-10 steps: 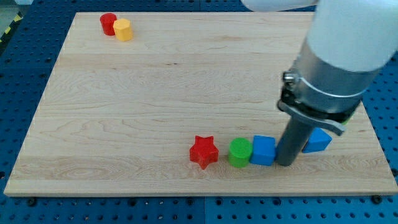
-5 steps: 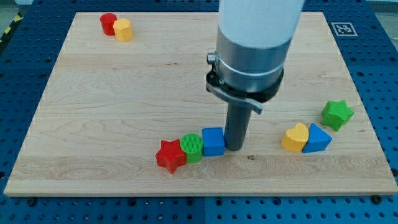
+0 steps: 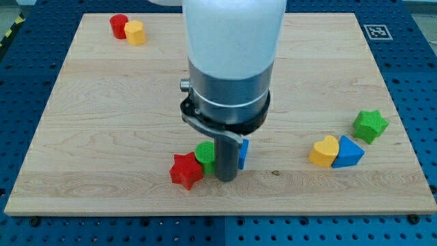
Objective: Place the blue cube at the center of the board
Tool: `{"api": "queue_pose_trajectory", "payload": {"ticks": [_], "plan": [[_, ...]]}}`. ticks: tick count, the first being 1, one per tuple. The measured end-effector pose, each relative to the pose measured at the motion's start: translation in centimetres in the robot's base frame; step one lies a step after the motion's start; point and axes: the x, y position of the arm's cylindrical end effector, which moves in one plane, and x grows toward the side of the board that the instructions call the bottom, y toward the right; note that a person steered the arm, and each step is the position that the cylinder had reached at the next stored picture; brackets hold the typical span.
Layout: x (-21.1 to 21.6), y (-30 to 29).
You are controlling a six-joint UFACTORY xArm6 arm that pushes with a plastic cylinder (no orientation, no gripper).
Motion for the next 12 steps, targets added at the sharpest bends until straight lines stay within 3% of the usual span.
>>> {"api": "queue_pose_trajectory", "payload": {"ticks": [3,6,8,12], "plan": [[-7.2,1.0],[-4.3,2.3],[-4.5,8.0],[-10.8,10.3]]}}
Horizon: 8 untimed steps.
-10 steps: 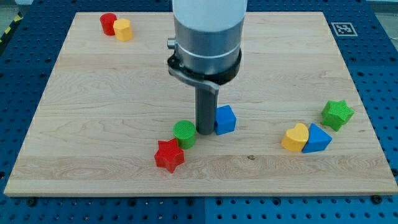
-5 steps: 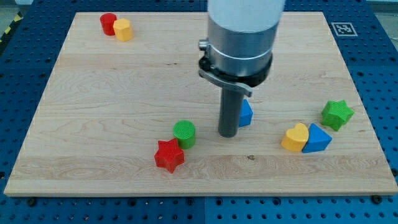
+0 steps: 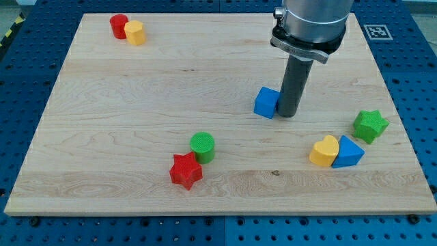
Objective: Place the blue cube at the center of the board
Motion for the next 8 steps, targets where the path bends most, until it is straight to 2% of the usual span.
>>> {"api": "queue_pose_trajectory", "payload": {"ticks": [2,4,5,7,8], "plan": [[-0.6,-2.1],[-4.8,-5.8],[-5.0,-7.5],[-1.3,-7.4],[-1.7,-7.4]]}}
